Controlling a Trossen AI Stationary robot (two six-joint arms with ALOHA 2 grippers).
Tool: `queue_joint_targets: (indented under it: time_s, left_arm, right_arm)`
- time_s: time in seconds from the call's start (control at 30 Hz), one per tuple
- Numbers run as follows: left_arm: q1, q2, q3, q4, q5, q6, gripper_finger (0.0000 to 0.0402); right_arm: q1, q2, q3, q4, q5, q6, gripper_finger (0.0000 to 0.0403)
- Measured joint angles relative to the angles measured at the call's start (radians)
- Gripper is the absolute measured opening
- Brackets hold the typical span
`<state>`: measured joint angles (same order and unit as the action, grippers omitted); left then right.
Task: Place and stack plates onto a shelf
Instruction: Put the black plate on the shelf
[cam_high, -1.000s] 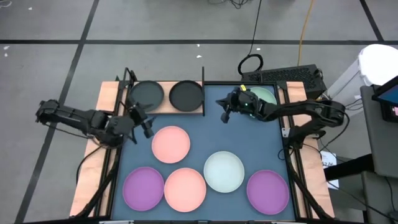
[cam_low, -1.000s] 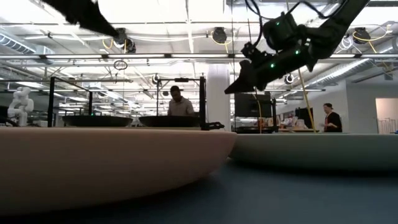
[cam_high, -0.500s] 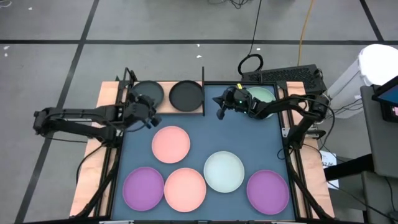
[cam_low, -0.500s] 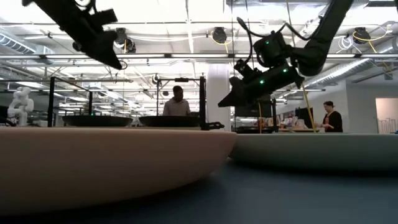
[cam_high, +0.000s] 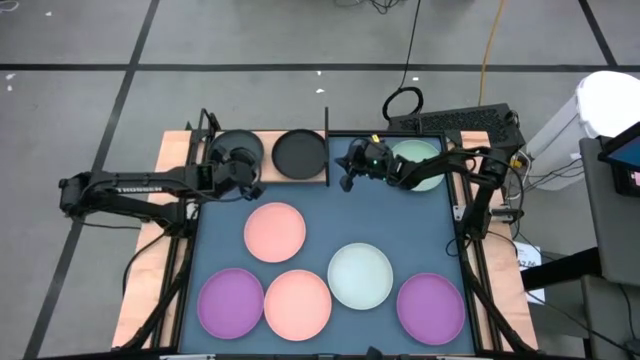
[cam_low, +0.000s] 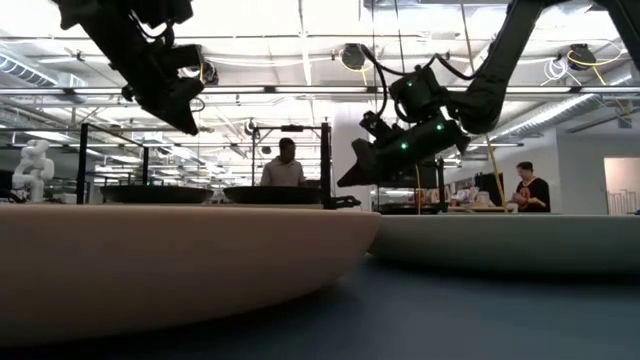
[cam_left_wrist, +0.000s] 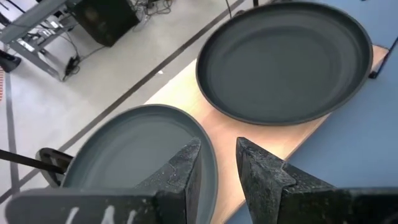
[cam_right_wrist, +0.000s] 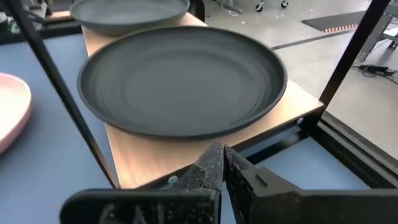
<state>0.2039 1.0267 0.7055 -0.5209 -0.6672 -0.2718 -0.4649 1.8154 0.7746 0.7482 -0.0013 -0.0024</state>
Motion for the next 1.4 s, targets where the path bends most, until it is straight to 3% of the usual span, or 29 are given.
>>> queue_joint_targets:
  time_s: [1.17,1.4]
  left_arm:
    - [0.047,0.001,0.0,0.002,0.004,-0.022,0.0106]
    - [0.051,0.001,0.0,0.043,0.003,0.031,0.0106]
  right_arm:
    - [0.002,0.018,0.014,0.017,0.031,0.043,0.0]
    - [0.002,0.087,0.053,0.002,0.029,0.01,0.0]
